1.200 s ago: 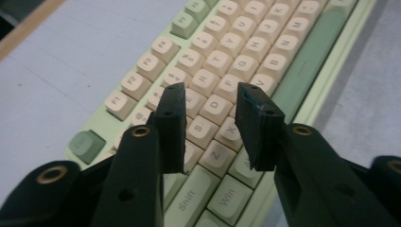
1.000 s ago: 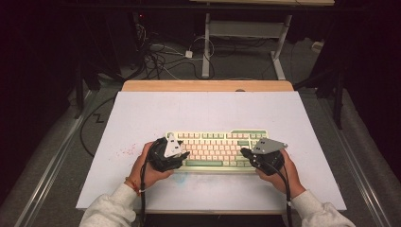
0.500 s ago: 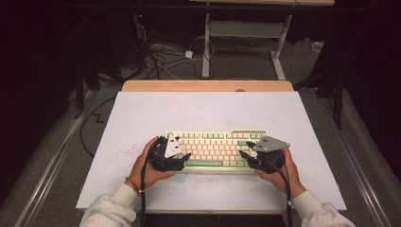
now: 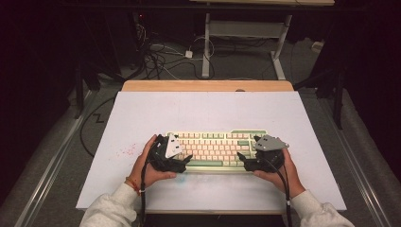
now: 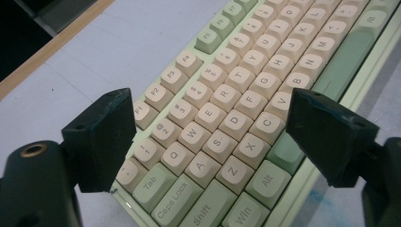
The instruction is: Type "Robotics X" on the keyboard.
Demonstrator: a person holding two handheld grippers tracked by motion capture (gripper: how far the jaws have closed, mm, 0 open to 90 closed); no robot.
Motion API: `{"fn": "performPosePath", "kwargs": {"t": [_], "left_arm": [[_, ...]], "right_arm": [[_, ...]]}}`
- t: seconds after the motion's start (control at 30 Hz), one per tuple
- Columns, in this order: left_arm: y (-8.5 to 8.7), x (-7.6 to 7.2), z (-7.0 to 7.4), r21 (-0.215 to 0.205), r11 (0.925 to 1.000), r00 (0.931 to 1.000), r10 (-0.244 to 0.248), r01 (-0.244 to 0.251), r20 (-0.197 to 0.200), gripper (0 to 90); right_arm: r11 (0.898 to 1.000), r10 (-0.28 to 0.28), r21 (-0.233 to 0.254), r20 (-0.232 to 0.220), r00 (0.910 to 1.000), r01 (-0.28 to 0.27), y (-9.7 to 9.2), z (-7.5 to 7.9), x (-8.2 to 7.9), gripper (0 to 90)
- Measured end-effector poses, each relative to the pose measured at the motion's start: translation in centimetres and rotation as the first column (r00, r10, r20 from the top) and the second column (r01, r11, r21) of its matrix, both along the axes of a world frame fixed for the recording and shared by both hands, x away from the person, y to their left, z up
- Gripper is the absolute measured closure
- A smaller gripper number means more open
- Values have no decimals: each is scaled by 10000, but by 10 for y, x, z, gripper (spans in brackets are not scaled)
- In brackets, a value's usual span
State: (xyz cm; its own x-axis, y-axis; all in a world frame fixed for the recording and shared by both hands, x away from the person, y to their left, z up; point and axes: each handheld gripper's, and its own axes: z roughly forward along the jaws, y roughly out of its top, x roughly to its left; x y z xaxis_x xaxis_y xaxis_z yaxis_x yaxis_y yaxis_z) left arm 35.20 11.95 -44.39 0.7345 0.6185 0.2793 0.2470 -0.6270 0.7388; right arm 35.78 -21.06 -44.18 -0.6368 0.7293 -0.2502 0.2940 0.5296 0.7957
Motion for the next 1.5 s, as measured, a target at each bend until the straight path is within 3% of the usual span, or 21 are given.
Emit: {"fn": "performPosePath", "kwargs": {"t": [0.37, 0.83, 1.5], "left_arm": [[-6, 0, 0, 160, 9999, 9999, 61, -64, 155, 151], [-8, 0, 3, 379, 9993, 9992, 18, -33, 408, 152], [1, -11, 8, 610, 9981, 9973, -112, 68, 728, 154]], "right_arm": [[9993, -166, -332, 264, 9995, 174, 5, -1, -2, 169], [9996, 53, -293, 534, 9986, -37, 7, 5, -7, 191], [9990, -13, -439, 859, 9963, 51, 1, 12, -21, 188]]}}
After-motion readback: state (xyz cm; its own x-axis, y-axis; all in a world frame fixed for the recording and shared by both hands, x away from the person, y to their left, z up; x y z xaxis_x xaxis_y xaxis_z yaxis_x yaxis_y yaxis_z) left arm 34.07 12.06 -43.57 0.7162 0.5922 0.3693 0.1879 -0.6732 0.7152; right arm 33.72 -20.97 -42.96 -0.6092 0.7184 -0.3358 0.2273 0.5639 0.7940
